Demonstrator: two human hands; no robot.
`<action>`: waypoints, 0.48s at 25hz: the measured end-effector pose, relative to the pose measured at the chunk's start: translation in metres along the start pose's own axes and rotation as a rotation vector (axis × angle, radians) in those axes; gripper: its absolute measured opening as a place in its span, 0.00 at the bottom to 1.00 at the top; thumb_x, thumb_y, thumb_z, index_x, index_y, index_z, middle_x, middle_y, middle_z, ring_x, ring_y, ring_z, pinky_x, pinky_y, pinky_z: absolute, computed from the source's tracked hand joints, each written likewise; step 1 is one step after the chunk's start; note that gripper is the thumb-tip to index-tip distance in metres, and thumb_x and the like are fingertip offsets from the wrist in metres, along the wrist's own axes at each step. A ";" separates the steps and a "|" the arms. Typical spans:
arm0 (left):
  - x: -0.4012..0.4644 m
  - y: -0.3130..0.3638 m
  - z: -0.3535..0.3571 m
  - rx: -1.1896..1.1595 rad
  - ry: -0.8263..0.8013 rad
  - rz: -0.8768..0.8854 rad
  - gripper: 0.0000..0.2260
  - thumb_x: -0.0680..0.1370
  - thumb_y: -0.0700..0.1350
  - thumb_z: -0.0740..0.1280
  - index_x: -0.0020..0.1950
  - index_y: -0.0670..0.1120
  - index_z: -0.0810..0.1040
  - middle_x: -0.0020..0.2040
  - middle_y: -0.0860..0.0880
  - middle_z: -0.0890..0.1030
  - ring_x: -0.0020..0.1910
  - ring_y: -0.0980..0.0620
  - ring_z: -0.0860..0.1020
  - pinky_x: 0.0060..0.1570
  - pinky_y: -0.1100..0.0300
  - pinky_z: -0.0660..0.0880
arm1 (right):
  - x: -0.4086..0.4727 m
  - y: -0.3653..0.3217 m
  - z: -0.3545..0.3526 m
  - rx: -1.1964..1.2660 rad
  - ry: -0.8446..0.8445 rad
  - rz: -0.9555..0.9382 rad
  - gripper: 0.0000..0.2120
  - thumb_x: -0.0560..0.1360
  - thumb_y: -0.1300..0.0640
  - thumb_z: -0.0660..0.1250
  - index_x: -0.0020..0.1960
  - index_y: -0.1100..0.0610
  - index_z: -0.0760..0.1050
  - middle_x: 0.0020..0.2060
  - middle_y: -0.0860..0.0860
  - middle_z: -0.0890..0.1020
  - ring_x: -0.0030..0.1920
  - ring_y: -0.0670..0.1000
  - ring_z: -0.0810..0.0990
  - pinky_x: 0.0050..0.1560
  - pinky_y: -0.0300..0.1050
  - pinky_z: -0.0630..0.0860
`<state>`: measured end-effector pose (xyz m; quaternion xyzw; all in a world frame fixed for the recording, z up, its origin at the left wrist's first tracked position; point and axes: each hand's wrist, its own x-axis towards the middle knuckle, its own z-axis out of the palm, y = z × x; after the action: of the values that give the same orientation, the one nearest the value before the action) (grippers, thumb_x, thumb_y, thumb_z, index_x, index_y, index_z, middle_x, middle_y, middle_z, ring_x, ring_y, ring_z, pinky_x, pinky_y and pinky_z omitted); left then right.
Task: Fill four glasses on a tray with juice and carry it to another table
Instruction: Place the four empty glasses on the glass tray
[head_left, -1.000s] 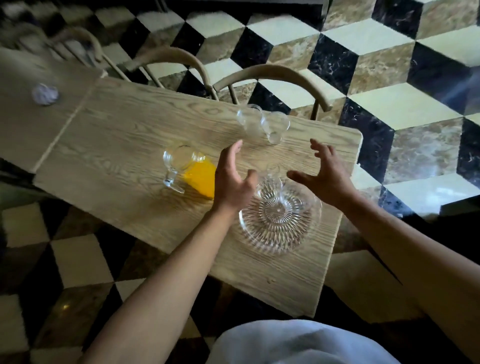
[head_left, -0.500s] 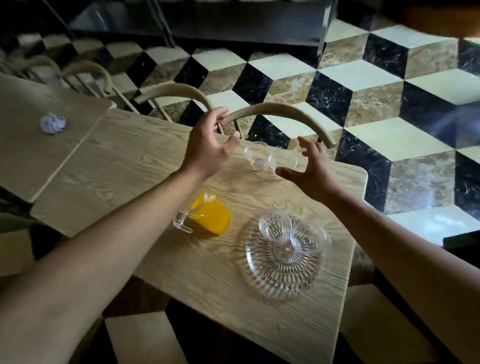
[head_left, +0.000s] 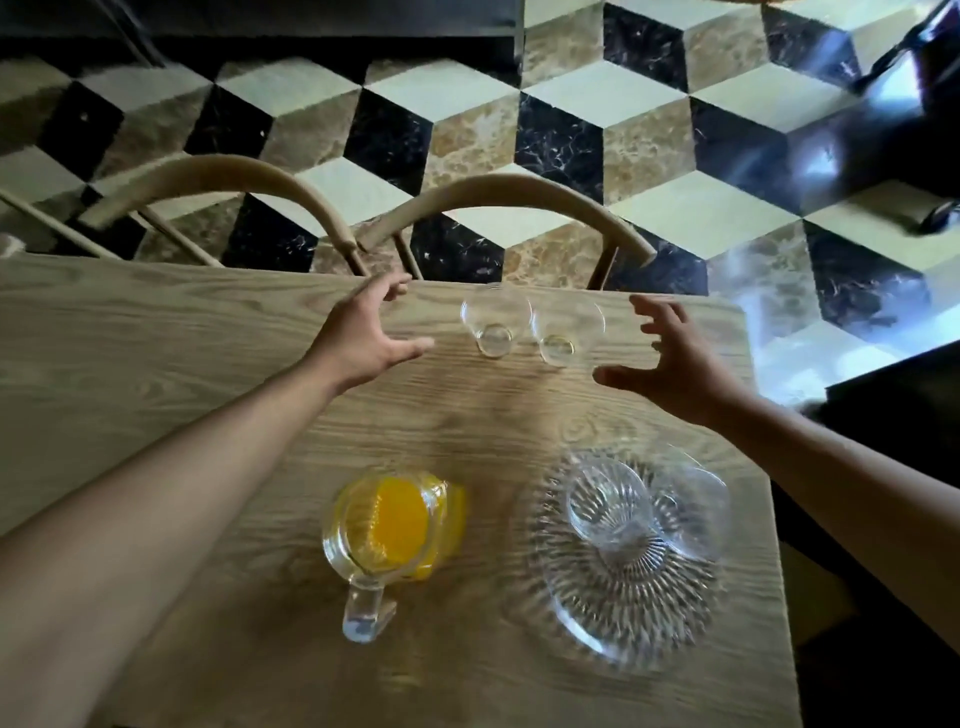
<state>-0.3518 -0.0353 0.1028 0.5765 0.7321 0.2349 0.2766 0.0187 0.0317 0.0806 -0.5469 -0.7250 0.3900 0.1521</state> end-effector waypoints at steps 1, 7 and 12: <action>0.005 -0.013 0.013 -0.035 -0.015 -0.019 0.38 0.69 0.47 0.84 0.75 0.48 0.73 0.69 0.48 0.79 0.69 0.52 0.77 0.68 0.52 0.76 | 0.003 0.015 0.003 -0.003 -0.016 0.023 0.59 0.55 0.31 0.76 0.79 0.55 0.62 0.72 0.55 0.68 0.66 0.55 0.74 0.66 0.55 0.76; 0.039 -0.061 0.069 -0.087 -0.185 -0.027 0.42 0.68 0.45 0.84 0.79 0.46 0.70 0.74 0.48 0.76 0.71 0.53 0.74 0.68 0.58 0.72 | 0.034 0.068 0.031 -0.020 -0.157 -0.007 0.46 0.62 0.61 0.85 0.74 0.45 0.67 0.64 0.47 0.71 0.57 0.55 0.79 0.52 0.54 0.81; 0.058 -0.058 0.094 -0.114 -0.183 0.047 0.43 0.65 0.47 0.86 0.78 0.48 0.72 0.67 0.56 0.76 0.68 0.53 0.75 0.65 0.64 0.69 | 0.060 0.069 0.049 0.090 -0.077 -0.054 0.41 0.59 0.56 0.84 0.62 0.31 0.69 0.63 0.45 0.77 0.50 0.46 0.81 0.41 0.48 0.79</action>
<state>-0.3403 0.0109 -0.0124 0.5958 0.6756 0.2290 0.3689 0.0123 0.0733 -0.0137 -0.5044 -0.7265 0.4386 0.1591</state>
